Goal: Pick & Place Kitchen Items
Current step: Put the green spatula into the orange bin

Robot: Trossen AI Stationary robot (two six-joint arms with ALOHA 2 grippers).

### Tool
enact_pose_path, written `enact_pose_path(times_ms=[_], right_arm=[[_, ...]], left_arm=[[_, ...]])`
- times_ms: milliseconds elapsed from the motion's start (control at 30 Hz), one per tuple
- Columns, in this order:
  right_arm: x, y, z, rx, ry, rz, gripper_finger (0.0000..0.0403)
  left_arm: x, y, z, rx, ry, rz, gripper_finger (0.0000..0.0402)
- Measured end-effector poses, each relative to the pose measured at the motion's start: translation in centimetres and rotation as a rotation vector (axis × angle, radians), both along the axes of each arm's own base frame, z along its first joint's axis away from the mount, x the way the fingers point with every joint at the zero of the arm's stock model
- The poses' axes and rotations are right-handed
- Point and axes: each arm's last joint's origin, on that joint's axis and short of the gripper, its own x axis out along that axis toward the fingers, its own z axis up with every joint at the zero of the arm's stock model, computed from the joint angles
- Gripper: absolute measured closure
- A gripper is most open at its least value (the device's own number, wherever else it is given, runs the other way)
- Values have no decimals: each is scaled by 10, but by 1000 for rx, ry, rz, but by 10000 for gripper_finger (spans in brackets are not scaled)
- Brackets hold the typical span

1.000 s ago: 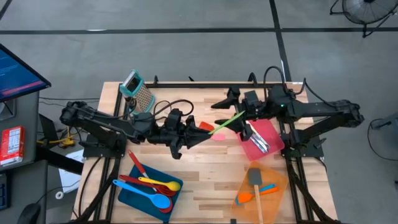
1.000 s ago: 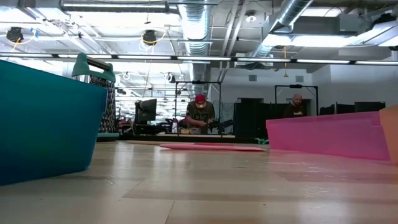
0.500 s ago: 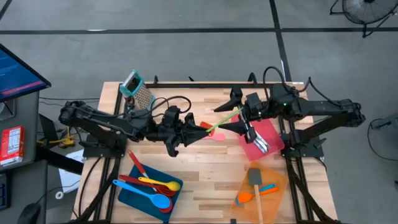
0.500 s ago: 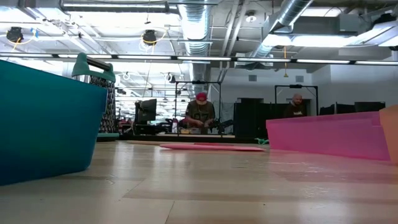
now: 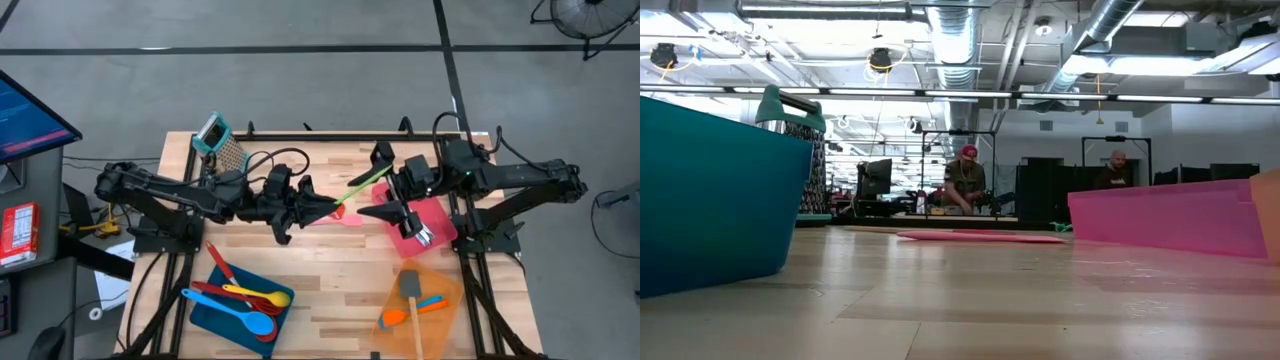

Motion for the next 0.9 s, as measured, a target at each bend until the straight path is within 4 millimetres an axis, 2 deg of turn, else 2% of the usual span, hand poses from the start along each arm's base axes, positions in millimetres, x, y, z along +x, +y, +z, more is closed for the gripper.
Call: enact_pose_path(times_ms=[167, 333, 467, 667, 900], right_arm=[[0, 0, 2, 2, -19, -1, 151], [-1, 0, 6, 8, -61, -3, 187], [-1, -3, 5, 8, -55, -13, 238], [-1, -3, 5, 6, -53, -10, 380], [-1, -3, 5, 38, -47, -52, 394]], left_arm=[[0, 0, 0, -1, 2, 0, 380], [0, 0, -1, 1, 12, 0, 380], [1, 0, -1, -1, 15, 10, 380], [1, 2, -1, -2, 13, 9, 380], [0, 2, -1, 15, 14, 25, 368]])
